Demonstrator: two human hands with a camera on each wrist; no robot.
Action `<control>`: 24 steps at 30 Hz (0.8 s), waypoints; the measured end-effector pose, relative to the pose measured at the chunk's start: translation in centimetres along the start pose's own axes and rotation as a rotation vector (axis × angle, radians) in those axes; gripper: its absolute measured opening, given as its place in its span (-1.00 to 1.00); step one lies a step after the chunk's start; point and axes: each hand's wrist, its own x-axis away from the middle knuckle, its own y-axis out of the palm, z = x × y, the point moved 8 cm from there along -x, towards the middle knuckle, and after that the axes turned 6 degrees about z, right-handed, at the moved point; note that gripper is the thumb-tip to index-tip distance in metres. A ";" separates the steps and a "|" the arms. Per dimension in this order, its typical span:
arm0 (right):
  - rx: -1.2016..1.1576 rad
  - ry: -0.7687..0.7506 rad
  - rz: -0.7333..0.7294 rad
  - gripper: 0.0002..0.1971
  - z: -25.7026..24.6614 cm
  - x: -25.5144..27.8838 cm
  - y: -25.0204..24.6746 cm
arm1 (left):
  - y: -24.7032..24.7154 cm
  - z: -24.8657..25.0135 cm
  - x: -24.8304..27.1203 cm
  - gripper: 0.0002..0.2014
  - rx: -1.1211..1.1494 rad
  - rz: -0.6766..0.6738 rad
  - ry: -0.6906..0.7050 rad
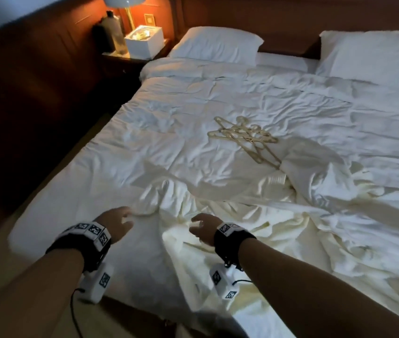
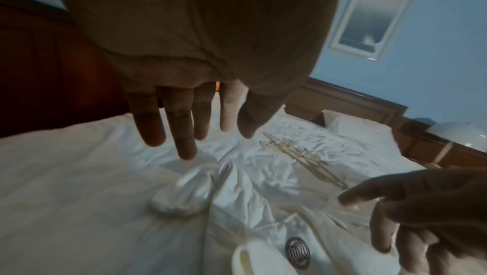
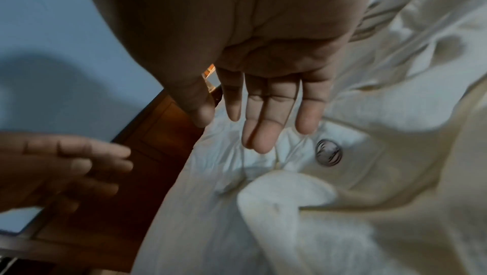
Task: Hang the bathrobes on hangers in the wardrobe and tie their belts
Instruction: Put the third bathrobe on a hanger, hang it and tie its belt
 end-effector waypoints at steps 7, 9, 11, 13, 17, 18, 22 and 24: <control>0.403 0.018 0.043 -0.47 10.4 -6.9 -10.2 | 8.8 4.2 -2.0 -0.53 0.076 -0.043 -0.136; 0.479 0.043 0.035 -0.43 13.4 -9.7 -13.1 | 12.0 5.1 -2.6 -0.52 0.061 -0.069 -0.191; 0.530 0.071 0.051 -0.45 16.7 -13.1 -16.3 | 15.4 5.8 -2.8 -0.46 0.053 -0.104 -0.254; 0.570 0.091 0.068 -0.46 18.7 -15.2 -19.4 | 18.3 6.0 -2.8 -0.39 0.042 -0.134 -0.312; 0.627 0.130 0.196 -0.58 20.9 -18.4 -25.0 | 22.1 5.7 -2.7 -0.27 0.039 -0.174 -0.391; 0.621 0.138 0.224 -0.58 21.1 -19.2 -25.9 | 22.5 5.6 -2.9 -0.24 0.035 -0.162 -0.408; 0.606 0.117 0.237 -0.53 21.8 -23.6 -27.1 | 22.1 5.0 -3.8 -0.20 -0.038 -0.064 -0.528; 0.647 0.092 0.256 -0.51 22.1 -25.8 -27.5 | 22.2 4.8 -4.6 -0.16 -0.021 -0.062 -0.561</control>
